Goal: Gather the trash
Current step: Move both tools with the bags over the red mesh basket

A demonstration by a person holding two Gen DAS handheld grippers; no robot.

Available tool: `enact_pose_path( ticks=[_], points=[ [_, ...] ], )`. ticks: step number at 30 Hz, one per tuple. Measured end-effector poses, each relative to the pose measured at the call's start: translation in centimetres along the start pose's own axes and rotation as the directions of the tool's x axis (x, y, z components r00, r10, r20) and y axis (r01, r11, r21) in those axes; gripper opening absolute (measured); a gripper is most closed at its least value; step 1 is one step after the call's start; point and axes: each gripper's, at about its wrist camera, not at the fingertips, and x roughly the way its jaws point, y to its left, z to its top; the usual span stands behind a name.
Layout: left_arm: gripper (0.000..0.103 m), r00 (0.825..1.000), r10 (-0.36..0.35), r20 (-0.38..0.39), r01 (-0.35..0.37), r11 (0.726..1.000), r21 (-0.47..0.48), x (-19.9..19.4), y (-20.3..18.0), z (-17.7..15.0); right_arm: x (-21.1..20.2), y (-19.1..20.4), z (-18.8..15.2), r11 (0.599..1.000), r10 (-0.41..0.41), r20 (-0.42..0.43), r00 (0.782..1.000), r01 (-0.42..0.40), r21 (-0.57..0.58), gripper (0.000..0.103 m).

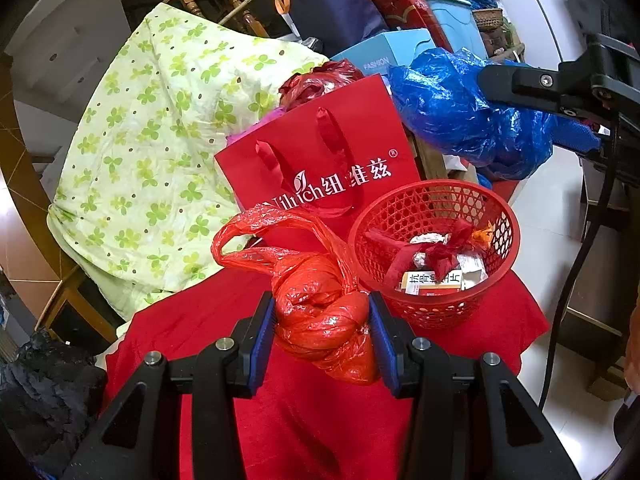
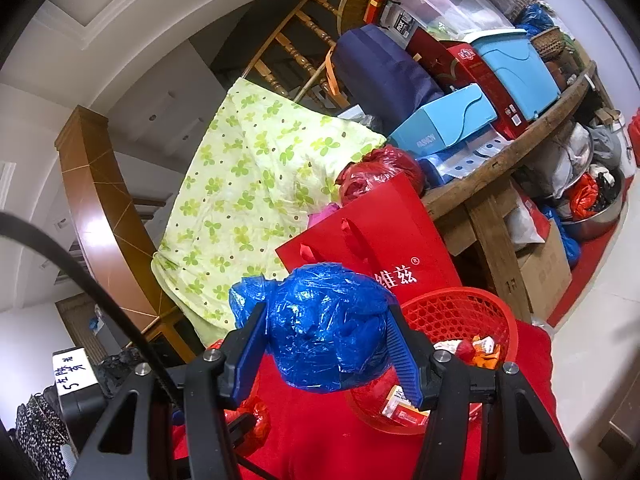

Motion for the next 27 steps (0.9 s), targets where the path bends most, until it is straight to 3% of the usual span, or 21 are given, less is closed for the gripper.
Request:
enact_pose_path(
  ticks=[27],
  points=[
    [0.047, 0.997, -0.049, -0.056, 0.051, 0.998, 0.029, 2.8, -2.1, -0.9, 1.2, -3.8, -0.9, 0.995, -0.058, -0.043, 0.997, 0.061, 0.078, 0.06]
  ],
)
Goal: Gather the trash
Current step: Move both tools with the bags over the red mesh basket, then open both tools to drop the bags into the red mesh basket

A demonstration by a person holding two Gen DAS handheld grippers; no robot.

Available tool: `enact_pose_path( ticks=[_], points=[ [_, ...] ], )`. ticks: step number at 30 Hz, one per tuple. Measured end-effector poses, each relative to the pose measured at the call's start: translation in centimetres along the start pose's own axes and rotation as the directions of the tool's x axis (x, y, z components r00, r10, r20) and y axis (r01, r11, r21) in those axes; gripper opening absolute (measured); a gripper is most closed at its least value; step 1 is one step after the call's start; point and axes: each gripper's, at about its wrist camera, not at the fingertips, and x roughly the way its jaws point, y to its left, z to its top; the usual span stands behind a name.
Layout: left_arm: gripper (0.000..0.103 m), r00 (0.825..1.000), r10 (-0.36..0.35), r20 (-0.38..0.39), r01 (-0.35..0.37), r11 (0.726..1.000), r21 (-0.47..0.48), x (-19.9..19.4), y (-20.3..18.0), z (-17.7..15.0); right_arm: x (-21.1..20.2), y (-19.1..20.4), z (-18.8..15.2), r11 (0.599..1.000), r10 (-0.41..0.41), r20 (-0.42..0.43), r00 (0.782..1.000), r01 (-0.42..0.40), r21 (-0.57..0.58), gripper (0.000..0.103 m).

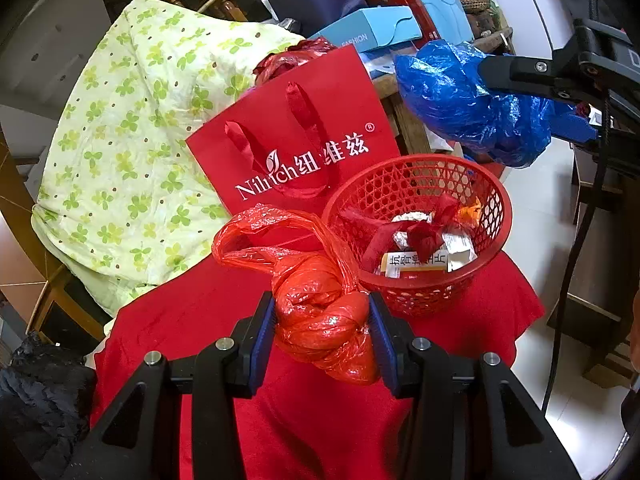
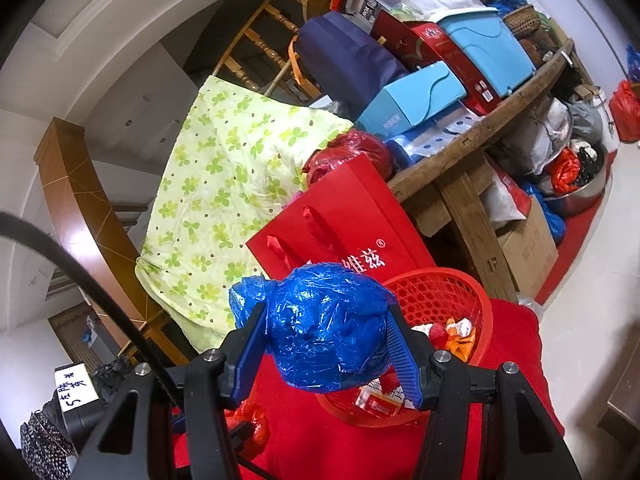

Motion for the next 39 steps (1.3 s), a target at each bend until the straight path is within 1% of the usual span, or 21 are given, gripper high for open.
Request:
enact_pose_path(
  ticks=[5, 11, 16, 18, 22, 24, 26, 28, 30, 32, 33, 34, 35, 37, 39],
  points=[
    [0.047, 1.0, -0.011, -0.011, 0.011, 1.0, -0.001, 0.8, -0.2, -0.4, 0.9, -0.7, -0.4, 1.0, -0.009, -0.022, 1.0, 0.009, 0.021, 0.06],
    [0.047, 0.999, -0.03, -0.026, 0.03, 0.999, -0.013, 2.2, 0.0, -0.8, 2.1, -1.0, -0.8, 0.999, -0.029, -0.042, 0.999, 0.029, 0.016, 0.06],
    [0.047, 0.996, -0.083, -0.026, 0.082, 0.995, -0.049, 3.6, 1.7, 0.2, 3.4, -1.6, -0.1, 0.998, -0.045, -0.05, 0.998, 0.047, 0.035, 0.06],
    [0.047, 0.992, -0.123, -0.01, 0.122, 0.99, -0.07, 4.0, 2.5, 1.1, 4.1, -1.8, 0.4, 0.997, -0.049, -0.047, 0.998, 0.052, 0.052, 0.06],
    [0.047, 0.976, -0.217, 0.03, 0.219, 0.972, -0.085, 5.2, 3.5, 3.5, 5.7, -2.4, 1.4, 0.993, -0.046, -0.041, 0.998, 0.05, 0.105, 0.061],
    [0.048, 0.959, -0.281, 0.042, 0.283, 0.955, -0.089, 6.0, 3.6, 4.5, 6.9, -3.2, 1.7, 0.987, -0.054, -0.046, 0.997, 0.06, 0.147, 0.062],
    [0.049, 0.938, -0.341, 0.067, 0.346, 0.934, -0.088, 7.0, 3.3, 5.5, 8.1, -4.2, 1.8, 0.979, -0.056, -0.056, 0.997, 0.066, 0.194, 0.063],
    [0.049, 0.922, -0.378, 0.086, 0.384, 0.92, -0.074, 8.0, 2.7, 6.2, 9.7, -6.0, 1.7, 0.958, -0.061, -0.073, 0.995, 0.079, 0.277, 0.064],
    [0.05, 0.912, -0.4, 0.09, 0.407, 0.911, -0.071, 9.2, 1.9, 6.5, 11.1, -7.5, 1.4, 0.939, -0.05, -0.086, 0.995, 0.076, 0.337, 0.069],
    [0.056, 0.885, -0.457, 0.088, 0.464, 0.882, -0.079, 10.5, 1.4, 6.6, 12.3, -9.2, 1.0, 0.911, -0.035, -0.097, 0.995, 0.071, 0.406, 0.074],
    [0.065, 0.879, -0.47, 0.087, 0.476, 0.875, -0.087, 11.0, 1.3, 6.5, 12.6, -10.0, 0.8, 0.894, -0.016, -0.098, 0.995, 0.058, 0.445, 0.076],
    [0.069, 0.879, -0.468, 0.089, 0.475, 0.874, -0.099, 11.3, 1.2, 6.3, 12.8, -10.6, 0.6, 0.88, -0.004, -0.098, 0.995, 0.05, 0.472, 0.077],
    [0.071, 0.88, -0.466, 0.092, 0.474, 0.875, -0.102, 11.4, 1.2, 6.0, 12.8, -10.9, 0.5, 0.873, -0.006, -0.094, 0.996, 0.051, 0.486, 0.078],
    [0.071, 0.88, -0.464, 0.101, 0.473, 0.875, -0.102, 11.1, 1.6, 5.4, 12.4, -10.7, 0.5, 0.887, -0.027, -0.089, 0.996, 0.065, 0.458, 0.078],
    [0.072, 0.887, -0.448, 0.109, 0.458, 0.882, -0.109, 10.5, 2.3, 4.8, 11.7, -9.9, 0.5, 0.906, -0.041, -0.084, 0.996, 0.073, 0.417, 0.078]
  ],
)
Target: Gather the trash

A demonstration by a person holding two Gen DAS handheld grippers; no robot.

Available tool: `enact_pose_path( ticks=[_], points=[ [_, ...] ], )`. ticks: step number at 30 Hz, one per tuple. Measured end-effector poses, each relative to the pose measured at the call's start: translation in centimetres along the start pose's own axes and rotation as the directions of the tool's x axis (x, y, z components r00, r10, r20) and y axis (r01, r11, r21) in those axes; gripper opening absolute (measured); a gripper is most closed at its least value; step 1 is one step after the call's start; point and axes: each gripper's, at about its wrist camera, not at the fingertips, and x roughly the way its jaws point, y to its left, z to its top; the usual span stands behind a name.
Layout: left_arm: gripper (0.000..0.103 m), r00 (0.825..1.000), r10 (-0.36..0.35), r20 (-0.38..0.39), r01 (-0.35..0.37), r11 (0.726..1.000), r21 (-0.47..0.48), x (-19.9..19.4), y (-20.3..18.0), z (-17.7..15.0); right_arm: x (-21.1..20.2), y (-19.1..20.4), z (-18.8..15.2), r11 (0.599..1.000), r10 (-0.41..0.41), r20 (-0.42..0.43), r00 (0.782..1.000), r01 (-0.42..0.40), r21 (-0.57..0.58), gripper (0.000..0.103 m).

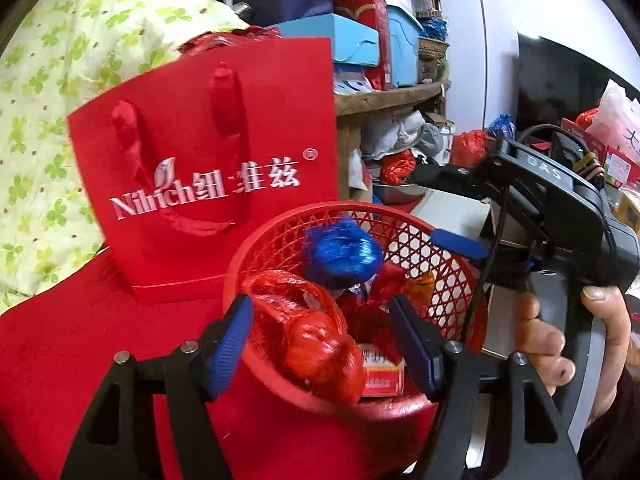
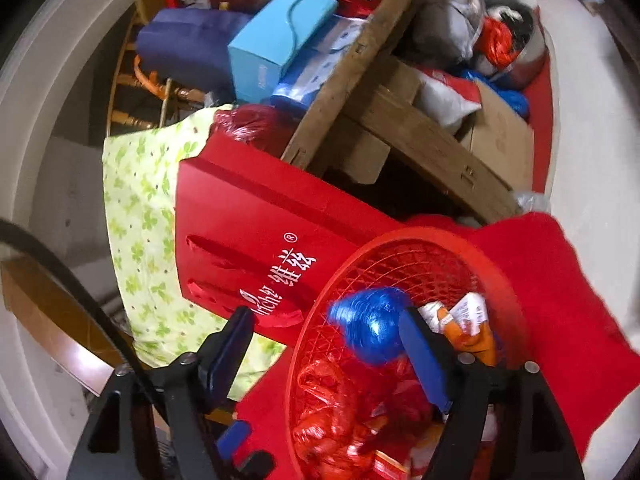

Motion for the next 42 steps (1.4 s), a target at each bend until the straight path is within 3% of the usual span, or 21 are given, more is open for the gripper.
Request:
enact_pose_path(
  ticks=[4, 6, 9, 15, 19, 23, 30, 36, 42],
  points=[
    [0.078, 0.996, 0.081, 0.027, -0.08, 0.996, -0.042, -2.6, 1.3, -1.0, -1.8, 2.0, -1.4, 0.995, -0.025, 0.011, 1.0, 0.026, -0.097, 0.078],
    [0.087, 0.992, 0.12, 0.036, -0.117, 0.99, -0.084, -4.4, 2.4, -1.7, -2.8, 3.4, -2.3, 0.988, -0.034, 0.018, 0.999, 0.036, -0.149, 0.078],
    [0.088, 0.979, 0.197, 0.046, -0.19, 0.974, -0.126, -7.1, 3.4, -2.5, -4.2, 6.5, -4.1, 0.959, -0.052, 0.027, 0.998, 0.058, -0.278, 0.078],
    [0.089, 0.947, 0.32, 0.036, -0.308, 0.933, -0.188, -11.7, 5.3, -3.8, -6.2, 12.1, -7.8, 0.886, -0.068, 0.031, 0.997, 0.075, -0.458, 0.078],
    [0.093, 0.91, 0.412, 0.049, -0.395, 0.897, -0.199, -14.4, 6.1, -4.5, -7.1, 15.1, -10.4, 0.827, -0.076, 0.038, 0.996, 0.084, -0.556, 0.078],
    [0.096, 0.884, 0.46, 0.082, -0.437, 0.876, -0.205, -16.9, 6.4, -5.0, -7.8, 16.9, -11.9, 0.81, -0.067, 0.032, 0.997, 0.073, -0.581, 0.078],
    [0.097, 0.858, 0.503, 0.106, -0.471, 0.852, -0.23, -20.2, 6.7, -5.7, -9.5, 19.6, -13.8, 0.77, -0.048, 0.058, 0.997, 0.074, -0.633, 0.078],
    [0.097, 0.852, 0.513, 0.102, -0.476, 0.842, -0.254, -22.3, 6.8, -6.4, -11.7, 21.6, -14.9, 0.73, -0.023, 0.096, 0.995, 0.082, -0.678, 0.078],
    [0.097, 0.835, 0.54, 0.108, -0.494, 0.821, -0.286, -24.6, 6.5, -7.0, -13.7, 23.1, -16.0, 0.687, -0.007, 0.124, 0.992, 0.095, -0.721, 0.078]
  ],
)
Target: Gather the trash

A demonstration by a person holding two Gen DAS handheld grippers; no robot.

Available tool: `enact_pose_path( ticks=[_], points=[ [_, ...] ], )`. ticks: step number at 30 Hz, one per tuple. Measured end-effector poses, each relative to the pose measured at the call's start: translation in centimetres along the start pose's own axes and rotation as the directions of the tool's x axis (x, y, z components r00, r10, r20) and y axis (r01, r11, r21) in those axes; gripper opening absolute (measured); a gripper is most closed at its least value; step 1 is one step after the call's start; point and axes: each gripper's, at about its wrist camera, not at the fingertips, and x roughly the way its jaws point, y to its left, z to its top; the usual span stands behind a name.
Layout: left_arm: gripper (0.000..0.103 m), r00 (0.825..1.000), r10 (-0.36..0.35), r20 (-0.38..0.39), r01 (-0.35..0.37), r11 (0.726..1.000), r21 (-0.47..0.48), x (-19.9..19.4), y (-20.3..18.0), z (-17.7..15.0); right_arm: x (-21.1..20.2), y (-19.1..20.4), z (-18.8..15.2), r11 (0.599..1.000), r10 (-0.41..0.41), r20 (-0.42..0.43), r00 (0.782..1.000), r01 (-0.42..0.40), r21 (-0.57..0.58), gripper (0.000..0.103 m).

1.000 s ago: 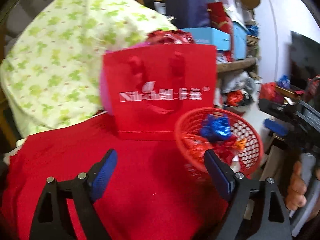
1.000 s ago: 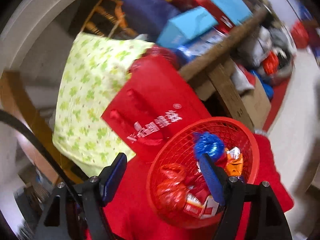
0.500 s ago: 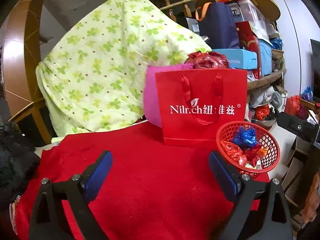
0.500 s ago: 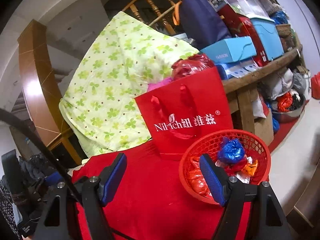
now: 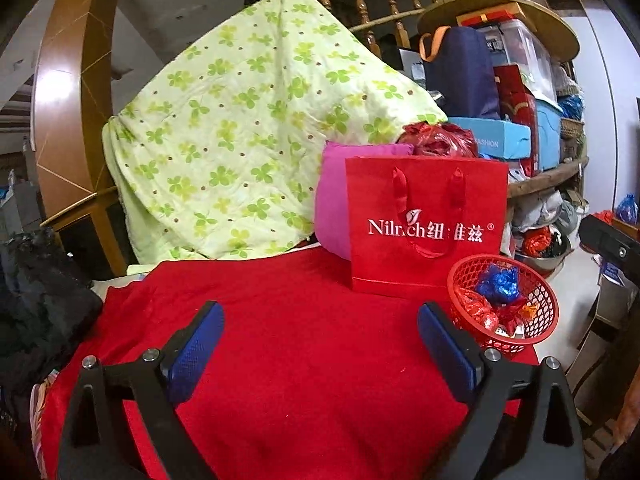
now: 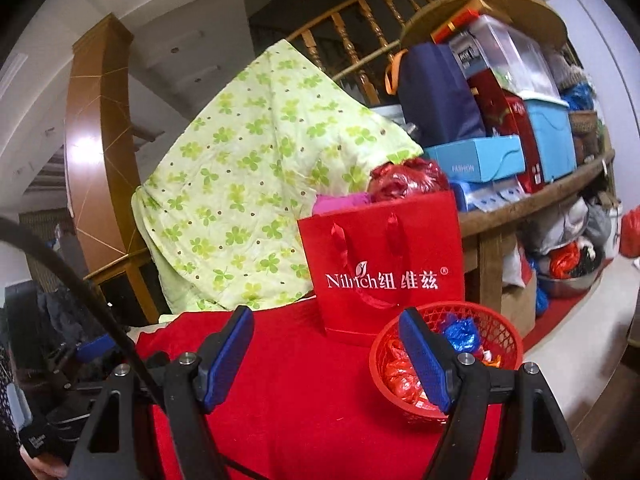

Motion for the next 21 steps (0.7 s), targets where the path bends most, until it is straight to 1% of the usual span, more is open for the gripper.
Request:
enact_pose_path(
  ticks=[4, 8, 16, 21],
  points=[
    [0.098, 1.0, 0.028, 0.01, -0.028, 1.0, -0.011, -1.4, 0.6, -0.1, -1.4, 0.5, 0.2, 1.0, -0.006, 0.009, 1.0, 0.007, -0.022, 0.078],
    [0.098, 0.999, 0.04, 0.016, -0.04, 0.999, -0.02, -2.5, 1.2, -0.3, -2.9, 0.7, 0.5, 0.999, -0.006, 0.023, 1.0, 0.006, -0.037, 0.078],
    [0.098, 0.996, 0.091, 0.027, -0.09, 0.996, -0.009, -4.0, 1.1, -0.3, -5.8, 2.0, 1.5, 0.995, -0.001, 0.082, 0.997, 0.009, -0.096, 0.079],
    [0.098, 0.995, 0.1, 0.026, -0.1, 0.995, 0.002, -4.5, 0.7, -0.3, -6.5, 2.4, 1.3, 0.992, -0.007, 0.076, 0.997, 0.017, -0.127, 0.08]
  ],
)
